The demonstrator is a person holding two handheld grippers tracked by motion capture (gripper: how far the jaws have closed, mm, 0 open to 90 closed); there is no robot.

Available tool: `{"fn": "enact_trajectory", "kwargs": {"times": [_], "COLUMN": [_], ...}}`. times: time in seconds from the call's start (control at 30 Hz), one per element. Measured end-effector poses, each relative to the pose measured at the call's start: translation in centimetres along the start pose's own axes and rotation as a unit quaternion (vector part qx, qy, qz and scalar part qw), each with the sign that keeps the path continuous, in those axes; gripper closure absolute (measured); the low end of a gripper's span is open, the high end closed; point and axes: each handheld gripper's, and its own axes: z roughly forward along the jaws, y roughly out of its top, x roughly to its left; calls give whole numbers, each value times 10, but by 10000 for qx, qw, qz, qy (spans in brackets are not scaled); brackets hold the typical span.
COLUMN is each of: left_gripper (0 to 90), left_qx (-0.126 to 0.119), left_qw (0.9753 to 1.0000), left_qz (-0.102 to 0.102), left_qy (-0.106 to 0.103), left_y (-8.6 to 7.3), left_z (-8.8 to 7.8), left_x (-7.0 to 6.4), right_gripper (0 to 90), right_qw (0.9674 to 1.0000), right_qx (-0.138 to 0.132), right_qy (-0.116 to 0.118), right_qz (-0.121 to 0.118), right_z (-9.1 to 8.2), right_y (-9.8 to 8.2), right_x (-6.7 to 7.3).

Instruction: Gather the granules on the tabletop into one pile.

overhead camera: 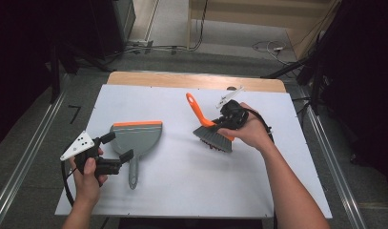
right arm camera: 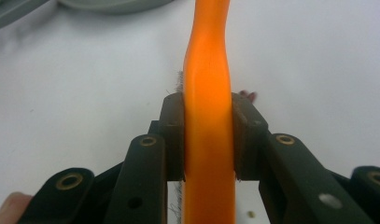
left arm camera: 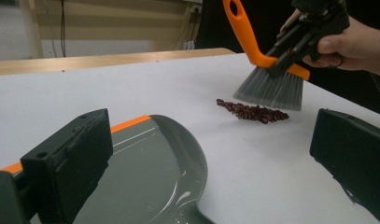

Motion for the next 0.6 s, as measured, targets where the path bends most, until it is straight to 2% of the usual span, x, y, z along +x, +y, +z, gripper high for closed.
{"fn": "enact_trajectory", "kwargs": {"times": [0.13,0.23,0.3,0.33,0.37,0.4,0.5,0.6], "left_gripper": [0,0,0,0,0,0,0,0], "left_qx": [6,28,41,42,42,39,45,49], "left_qw": [10000,10000,10000,10000,10000,10000,10000,10000], "left_qz": [-3,11,9,8,6,10,4,8], "left_qy": [-4,-14,-1,1,-2,-4,11,10], "left_y": [0,0,-1,-1,-1,-1,-1,-2], "left_z": [0,1,1,1,0,0,0,0], "left_x": [-1,-1,-1,0,0,0,1,1], "right_gripper": [685,686,686,686,686,686,686,686], "right_qw": [9990,9968,9955,9948,9910,9888,9825,9803], "right_qx": [-95,-73,43,66,41,85,240,400], "right_qy": [-430,-781,-910,-940,-1069,-1141,-1356,-1306], "right_qz": [32,-143,-248,-390,-809,-958,-1252,-1425], "right_z": [-3,3,13,16,23,26,35,43], "right_y": [9,16,19,19,18,18,19,20], "right_x": [-14,-23,-27,-29,-30,-30,-28,-23]}}
